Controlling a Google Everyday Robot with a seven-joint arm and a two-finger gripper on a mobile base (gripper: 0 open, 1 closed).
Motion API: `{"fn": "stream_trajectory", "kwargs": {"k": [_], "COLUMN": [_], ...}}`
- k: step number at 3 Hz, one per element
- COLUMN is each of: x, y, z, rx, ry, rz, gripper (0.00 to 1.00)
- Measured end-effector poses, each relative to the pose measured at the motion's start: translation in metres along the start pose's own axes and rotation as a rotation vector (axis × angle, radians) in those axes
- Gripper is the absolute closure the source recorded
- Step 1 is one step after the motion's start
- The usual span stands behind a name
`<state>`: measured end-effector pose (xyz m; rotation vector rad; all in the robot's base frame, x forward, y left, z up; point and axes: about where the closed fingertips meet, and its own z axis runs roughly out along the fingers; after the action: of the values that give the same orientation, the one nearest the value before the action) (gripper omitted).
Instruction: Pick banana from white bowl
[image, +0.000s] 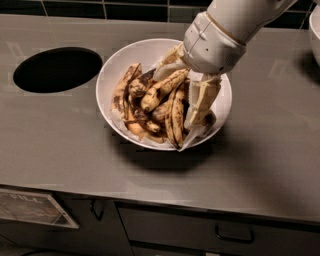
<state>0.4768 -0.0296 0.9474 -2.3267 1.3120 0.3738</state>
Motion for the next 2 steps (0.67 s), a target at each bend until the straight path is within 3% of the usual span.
{"fn": "stream_trajectory", "kwargs": {"k": [2], "x": [0.0097], "y": [-0.0012], "z": [0.0138], "rx": [-0.03], "ry": [0.007], "rz": [0.019], "gripper": [0.27]}}
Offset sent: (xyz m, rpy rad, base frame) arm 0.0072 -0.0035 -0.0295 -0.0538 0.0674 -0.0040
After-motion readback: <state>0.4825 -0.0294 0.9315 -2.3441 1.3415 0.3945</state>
